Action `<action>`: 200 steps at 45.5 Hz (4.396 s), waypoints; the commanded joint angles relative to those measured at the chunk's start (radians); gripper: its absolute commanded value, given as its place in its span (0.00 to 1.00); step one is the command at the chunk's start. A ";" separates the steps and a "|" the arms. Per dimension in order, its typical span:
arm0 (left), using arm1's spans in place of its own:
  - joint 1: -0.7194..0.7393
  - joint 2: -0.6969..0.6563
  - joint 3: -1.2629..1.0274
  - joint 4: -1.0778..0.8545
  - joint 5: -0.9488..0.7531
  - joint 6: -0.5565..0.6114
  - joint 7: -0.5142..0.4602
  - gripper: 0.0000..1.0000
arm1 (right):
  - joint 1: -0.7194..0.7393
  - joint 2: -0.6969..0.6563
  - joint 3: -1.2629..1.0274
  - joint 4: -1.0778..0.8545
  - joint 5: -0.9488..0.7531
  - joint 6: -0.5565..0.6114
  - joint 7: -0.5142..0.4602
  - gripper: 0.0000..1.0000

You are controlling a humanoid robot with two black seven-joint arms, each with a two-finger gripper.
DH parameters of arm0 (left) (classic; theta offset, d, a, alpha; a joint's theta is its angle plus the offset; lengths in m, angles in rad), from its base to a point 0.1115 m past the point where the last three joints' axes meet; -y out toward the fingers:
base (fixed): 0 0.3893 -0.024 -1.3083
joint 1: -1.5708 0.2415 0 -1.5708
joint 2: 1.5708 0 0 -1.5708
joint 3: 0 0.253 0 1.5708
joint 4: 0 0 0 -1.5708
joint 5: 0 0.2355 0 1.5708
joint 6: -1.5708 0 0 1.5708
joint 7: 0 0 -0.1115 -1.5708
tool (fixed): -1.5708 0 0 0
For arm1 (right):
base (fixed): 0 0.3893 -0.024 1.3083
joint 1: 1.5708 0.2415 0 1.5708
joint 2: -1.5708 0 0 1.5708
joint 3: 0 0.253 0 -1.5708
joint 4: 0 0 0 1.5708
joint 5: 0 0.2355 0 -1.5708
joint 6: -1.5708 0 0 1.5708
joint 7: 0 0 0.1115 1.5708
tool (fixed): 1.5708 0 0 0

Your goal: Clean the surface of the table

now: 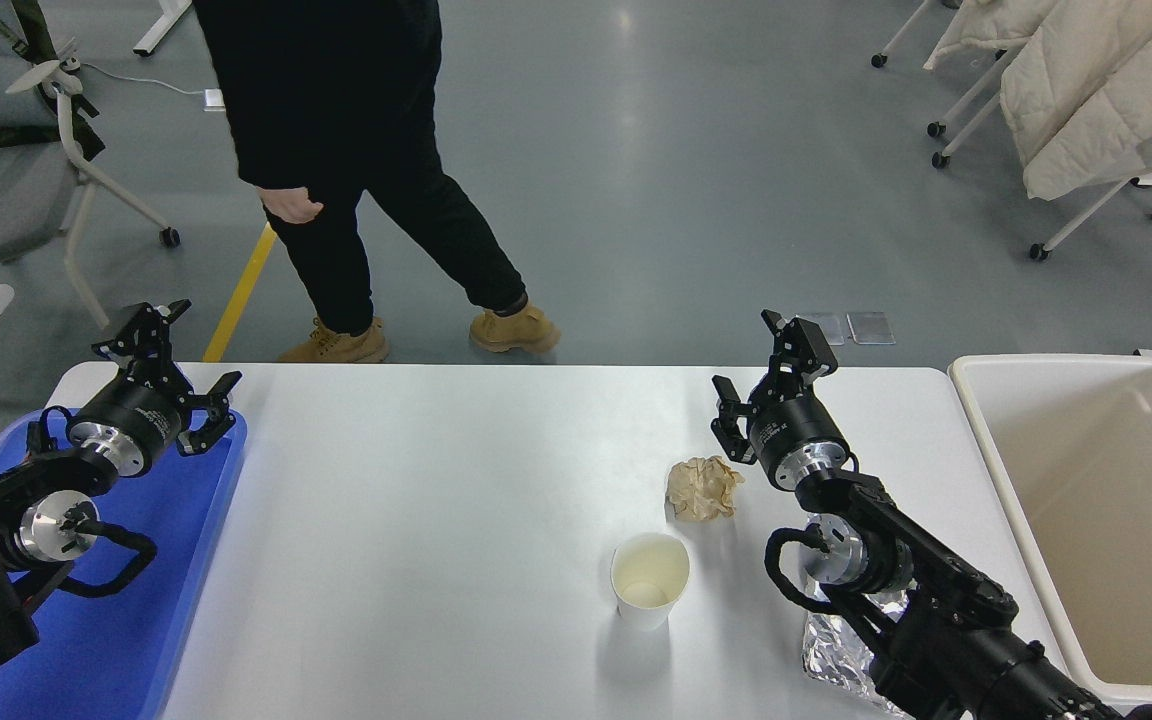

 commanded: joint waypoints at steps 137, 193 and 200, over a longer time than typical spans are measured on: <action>-0.001 0.000 0.001 -0.001 -0.001 0.000 -0.002 1.00 | 0.942 -0.540 -1.794 0.651 -0.202 -0.007 -0.032 1.00; -0.001 0.000 0.001 -0.001 0.000 0.000 -0.002 1.00 | 0.895 -0.346 -1.788 0.542 -0.020 0.068 -0.170 1.00; -0.001 0.000 0.001 -0.001 -0.001 0.000 -0.002 1.00 | 0.898 -0.351 -1.780 0.547 -0.017 0.076 -0.172 1.00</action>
